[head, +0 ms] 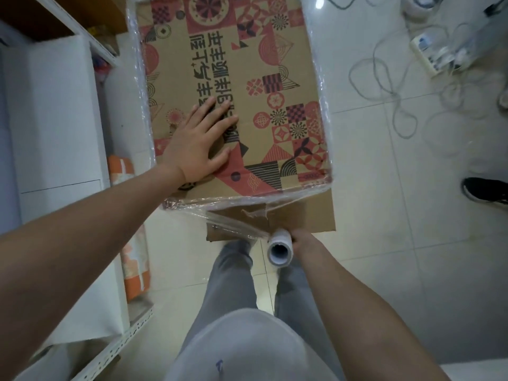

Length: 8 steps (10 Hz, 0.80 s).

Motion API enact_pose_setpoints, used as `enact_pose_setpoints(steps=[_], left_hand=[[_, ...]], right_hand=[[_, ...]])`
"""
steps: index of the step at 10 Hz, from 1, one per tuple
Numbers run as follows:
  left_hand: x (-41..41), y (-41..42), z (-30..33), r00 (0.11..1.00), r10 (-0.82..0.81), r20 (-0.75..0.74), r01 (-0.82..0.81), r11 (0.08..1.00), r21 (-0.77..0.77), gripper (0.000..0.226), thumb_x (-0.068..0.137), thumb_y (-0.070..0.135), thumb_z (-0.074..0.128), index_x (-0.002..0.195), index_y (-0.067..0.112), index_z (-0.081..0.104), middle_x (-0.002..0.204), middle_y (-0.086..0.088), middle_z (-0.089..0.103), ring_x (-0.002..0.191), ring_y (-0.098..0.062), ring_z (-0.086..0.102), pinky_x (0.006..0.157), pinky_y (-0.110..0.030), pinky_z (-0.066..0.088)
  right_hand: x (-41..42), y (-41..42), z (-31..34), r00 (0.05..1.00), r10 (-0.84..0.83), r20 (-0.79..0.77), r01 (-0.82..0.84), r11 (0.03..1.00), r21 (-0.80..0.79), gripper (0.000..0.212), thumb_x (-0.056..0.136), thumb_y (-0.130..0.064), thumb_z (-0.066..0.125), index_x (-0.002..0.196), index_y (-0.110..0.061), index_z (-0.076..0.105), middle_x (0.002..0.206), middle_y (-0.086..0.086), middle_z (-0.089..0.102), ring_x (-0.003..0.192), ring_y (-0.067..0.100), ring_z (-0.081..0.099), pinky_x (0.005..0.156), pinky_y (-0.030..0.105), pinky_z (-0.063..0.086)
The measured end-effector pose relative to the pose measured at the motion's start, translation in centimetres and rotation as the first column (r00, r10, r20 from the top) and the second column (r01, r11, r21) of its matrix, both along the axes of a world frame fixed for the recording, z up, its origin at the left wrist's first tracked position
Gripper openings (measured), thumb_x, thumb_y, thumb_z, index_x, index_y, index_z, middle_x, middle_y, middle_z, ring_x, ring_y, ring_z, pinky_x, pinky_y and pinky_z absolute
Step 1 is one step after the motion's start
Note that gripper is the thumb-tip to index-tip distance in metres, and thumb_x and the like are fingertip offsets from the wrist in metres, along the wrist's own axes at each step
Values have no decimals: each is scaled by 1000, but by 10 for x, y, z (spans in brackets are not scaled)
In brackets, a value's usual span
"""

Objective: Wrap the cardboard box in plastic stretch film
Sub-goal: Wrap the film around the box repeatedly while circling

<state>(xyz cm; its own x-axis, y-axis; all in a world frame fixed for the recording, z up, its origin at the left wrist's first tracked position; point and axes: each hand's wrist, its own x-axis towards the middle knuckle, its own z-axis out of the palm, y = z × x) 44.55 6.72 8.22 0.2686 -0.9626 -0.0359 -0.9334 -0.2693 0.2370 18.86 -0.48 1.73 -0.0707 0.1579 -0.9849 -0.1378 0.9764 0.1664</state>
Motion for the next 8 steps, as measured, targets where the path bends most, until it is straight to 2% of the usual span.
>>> enact_pose_setpoints(steps=[1,2,3,4,5,6,7,8], left_hand=[[-2,0,1,1000,10,-1,-10,1000,-10,57,91,42,40,142,15,41,153,-9,31,144,-29,19,117,-45,12],[-2,-2,2,1000,20,7,-20,1000,-3,57,91,42,39,141,14,42,153,-9,32,143,-30,20,117,-45,12],[2,-4,1,999,24,25,-24,1000,8,58,90,41,38,141,14,41,153,-9,32,143,-30,20,116,-46,13],[2,-1,-2,999,20,35,-21,1000,12,57,91,41,37,141,14,40,152,-10,32,143,-31,20,115,-51,17],[3,-1,-4,1000,16,27,-16,1000,1,56,93,41,37,141,14,40,152,-11,33,143,-32,21,112,-56,22],[4,-1,-6,999,16,39,-16,1000,-2,56,92,41,37,141,13,40,151,-12,33,142,-33,22,112,-55,22],[4,0,-7,999,10,51,-10,1000,0,57,92,41,37,141,12,41,151,-12,33,142,-33,22,113,-53,21],[4,0,-6,998,6,55,-6,1000,3,56,92,40,37,141,13,41,152,-11,33,142,-32,22,113,-53,21]], right_hand=[[-2,-19,-21,993,114,36,-118,987,113,12,96,-4,47,102,-2,58,88,19,60,75,29,55,100,28,39],[-16,-13,-39,974,-85,209,9,940,342,65,60,1,67,121,-18,54,109,11,68,67,26,64,84,37,47],[-32,-16,-37,982,143,120,-160,975,152,41,86,-24,50,119,-1,52,122,21,58,111,36,55,90,49,43],[-25,-18,-44,990,-26,140,-8,971,238,48,91,-38,50,120,1,50,129,17,54,130,33,45,110,46,32],[-22,-23,-44,990,27,141,-58,974,217,38,93,-24,59,123,-1,53,127,15,58,124,30,52,105,41,42],[-28,-30,-50,989,75,130,-100,975,198,32,93,-21,60,119,-3,51,114,18,57,118,32,54,90,43,46],[-36,-38,-56,986,129,103,-146,973,177,40,95,-27,54,127,-3,52,129,18,53,126,33,49,90,48,43],[-39,-42,-58,994,49,99,-67,981,185,38,97,-33,46,104,3,57,130,17,54,134,29,41,107,41,34]])
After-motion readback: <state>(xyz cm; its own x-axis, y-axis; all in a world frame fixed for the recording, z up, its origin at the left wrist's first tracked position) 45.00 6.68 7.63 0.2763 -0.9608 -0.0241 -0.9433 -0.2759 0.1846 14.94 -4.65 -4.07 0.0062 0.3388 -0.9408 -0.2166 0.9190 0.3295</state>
